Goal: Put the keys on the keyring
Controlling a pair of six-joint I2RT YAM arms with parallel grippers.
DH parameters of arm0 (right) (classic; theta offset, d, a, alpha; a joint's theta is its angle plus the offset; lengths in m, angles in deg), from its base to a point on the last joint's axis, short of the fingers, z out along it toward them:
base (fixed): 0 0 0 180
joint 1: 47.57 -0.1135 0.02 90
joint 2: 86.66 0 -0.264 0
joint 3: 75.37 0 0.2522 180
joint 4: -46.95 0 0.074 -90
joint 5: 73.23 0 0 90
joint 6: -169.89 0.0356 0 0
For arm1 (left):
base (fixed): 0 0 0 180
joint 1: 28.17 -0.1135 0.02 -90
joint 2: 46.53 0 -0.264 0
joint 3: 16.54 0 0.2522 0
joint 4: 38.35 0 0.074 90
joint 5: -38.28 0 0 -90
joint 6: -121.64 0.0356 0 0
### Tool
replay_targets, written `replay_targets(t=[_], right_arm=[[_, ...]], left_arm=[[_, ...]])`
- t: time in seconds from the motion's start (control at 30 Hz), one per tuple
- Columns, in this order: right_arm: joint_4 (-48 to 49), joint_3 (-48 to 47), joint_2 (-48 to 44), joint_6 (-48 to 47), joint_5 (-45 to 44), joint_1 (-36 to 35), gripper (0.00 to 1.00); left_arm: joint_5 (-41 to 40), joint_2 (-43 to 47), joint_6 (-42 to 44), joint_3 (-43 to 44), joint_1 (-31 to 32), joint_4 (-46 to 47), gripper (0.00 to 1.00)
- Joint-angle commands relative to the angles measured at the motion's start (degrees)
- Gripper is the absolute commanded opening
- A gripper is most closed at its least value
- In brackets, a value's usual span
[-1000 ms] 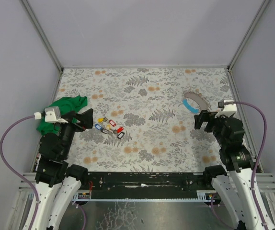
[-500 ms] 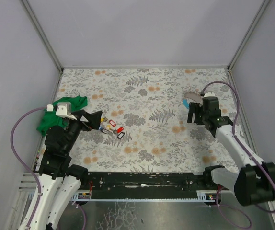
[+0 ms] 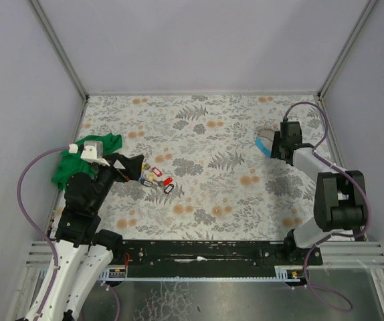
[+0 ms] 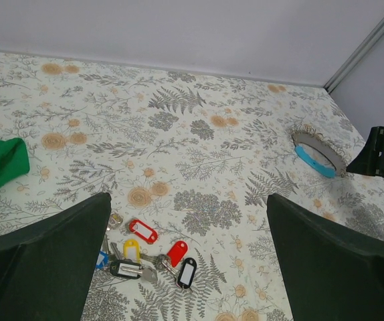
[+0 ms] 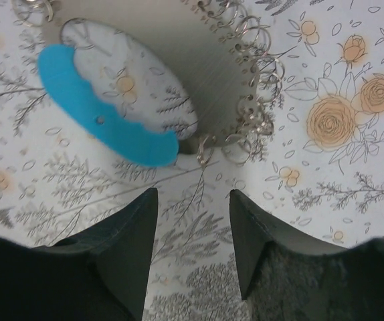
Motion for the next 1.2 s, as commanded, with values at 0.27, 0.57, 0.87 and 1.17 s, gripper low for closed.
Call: replay_targets(t=[0.27, 0.57, 0.87, 1.17], right_arm=[[3.3, -8.4, 12.3, -1.7, 1.7, 2.8, 0.41], [0.5, -6.2, 8.9, -0.7, 6.3, 2.7, 0.02], [-1.3, 2.6, -3.8, 5.0, 14.5, -4.3, 0.0], [0.5, 8.7, -12.8, 12.3, 18.0, -16.1, 0.0]], left_arm=[[1.7, -0.6, 1.3, -0.7, 0.3, 2.6, 1.0], [5.2, -1.7, -7.1, -1.5, 0.4, 4.2, 1.0], [11.9, -7.6, -20.8, -1.1, 0.3, 5.5, 1.0], [21.9, -13.8, -39.1, -12.1, 0.9, 23.6, 1.0]])
